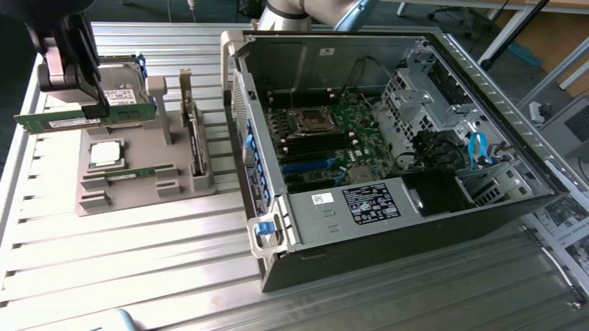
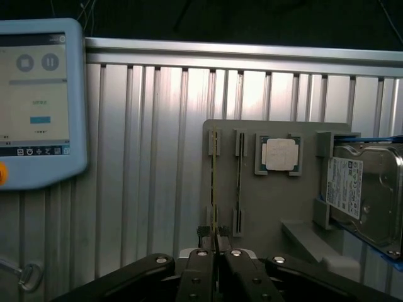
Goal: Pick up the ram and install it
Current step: 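Pick up the ram and move it above insertion slot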
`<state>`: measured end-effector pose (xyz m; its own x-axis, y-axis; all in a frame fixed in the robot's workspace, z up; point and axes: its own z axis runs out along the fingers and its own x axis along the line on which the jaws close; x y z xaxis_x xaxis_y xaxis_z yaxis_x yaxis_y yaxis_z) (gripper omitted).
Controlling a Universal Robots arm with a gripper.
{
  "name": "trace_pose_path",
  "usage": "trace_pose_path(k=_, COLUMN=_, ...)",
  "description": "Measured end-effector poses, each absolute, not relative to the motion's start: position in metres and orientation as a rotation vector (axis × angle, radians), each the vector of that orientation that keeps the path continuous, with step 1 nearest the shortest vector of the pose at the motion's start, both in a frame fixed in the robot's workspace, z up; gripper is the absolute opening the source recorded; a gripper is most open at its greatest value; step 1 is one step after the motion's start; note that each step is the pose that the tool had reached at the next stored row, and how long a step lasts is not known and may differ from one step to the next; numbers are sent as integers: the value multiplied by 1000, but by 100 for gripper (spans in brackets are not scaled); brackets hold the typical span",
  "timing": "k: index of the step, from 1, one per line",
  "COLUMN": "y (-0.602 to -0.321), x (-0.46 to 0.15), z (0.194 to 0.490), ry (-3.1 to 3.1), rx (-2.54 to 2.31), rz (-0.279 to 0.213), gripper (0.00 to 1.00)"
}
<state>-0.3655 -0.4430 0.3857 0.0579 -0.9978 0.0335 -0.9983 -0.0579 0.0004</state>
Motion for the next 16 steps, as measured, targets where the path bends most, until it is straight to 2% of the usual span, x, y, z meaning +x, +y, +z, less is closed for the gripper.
trace_pose_path(k=16, y=-443, x=-366, z=392, ry=-2140, rx=2268, rz=38, gripper=13)
